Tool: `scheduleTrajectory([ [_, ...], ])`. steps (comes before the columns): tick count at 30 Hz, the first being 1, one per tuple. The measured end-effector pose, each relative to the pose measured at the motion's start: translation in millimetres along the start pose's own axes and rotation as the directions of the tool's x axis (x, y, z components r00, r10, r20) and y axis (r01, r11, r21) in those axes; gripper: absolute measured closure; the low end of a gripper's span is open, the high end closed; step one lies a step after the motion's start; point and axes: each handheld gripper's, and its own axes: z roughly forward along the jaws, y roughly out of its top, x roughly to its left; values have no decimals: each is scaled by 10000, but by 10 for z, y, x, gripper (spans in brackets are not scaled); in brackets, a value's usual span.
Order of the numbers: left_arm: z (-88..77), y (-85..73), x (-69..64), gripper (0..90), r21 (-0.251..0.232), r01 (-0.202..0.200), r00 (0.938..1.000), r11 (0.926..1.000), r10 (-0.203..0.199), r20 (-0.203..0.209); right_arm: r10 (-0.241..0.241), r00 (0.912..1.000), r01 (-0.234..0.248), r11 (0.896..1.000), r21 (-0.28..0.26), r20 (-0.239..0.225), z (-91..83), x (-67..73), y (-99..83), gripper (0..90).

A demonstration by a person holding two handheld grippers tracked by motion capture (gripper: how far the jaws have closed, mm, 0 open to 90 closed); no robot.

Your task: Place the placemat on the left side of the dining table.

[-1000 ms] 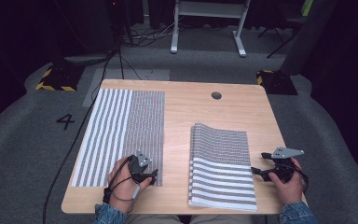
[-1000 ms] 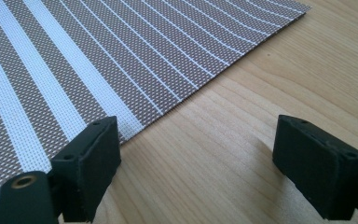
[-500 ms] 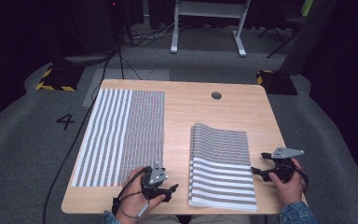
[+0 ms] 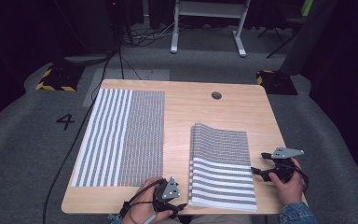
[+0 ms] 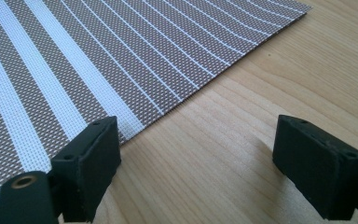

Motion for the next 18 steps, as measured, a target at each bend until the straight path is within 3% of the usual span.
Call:
scheduleTrajectory([
  [1, 9, -4, -7, 258, -33, 65, 9998, 10000, -64, 191, 5, 10000, -5, 10000, 1, 3, -1, 1, 0, 152],
  [3, 1, -3, -29, 257, 122, 170, 9998, 9998, -172, 117, 2, 10000, -2, 10000, 0, 4, -1, 1, 0, 152],
  [6, 29, -4, -35, 234, -62, 228, 9993, 9997, -226, 297, -1, 10000, 1, 10000, -2, 2, 0, 0, 0, 152],
  [10, 27, -8, -59, 225, 11, 437, 9990, 9990, -437, -5, 10, 10000, -10, 10000, 4, 5, -1, 2, 0, 152],
  [11, 34, -13, -75, 225, -70, 550, 9985, 9985, -550, -74, 10, 10000, -10, 10000, 4, 5, -1, 2, 0, 152],
  [13, 62, -29, -83, 189, -411, 305, 9994, 9987, -312, -168, 5, 10000, -5, 10000, -3, 19, -1, 2, 0, 152],
  [17, 73, -56, -85, 160, -692, 289, 9993, 9972, -306, -234, 9, 10000, -9, 10000, 6, 3, -1, 1, 0, 152],
  [18, 79, -64, -96, 160, -718, 506, 9986, 9961, -518, -138, 2, 10000, -2, 10000, 6, -2, -1, 1, 0, 152],
])
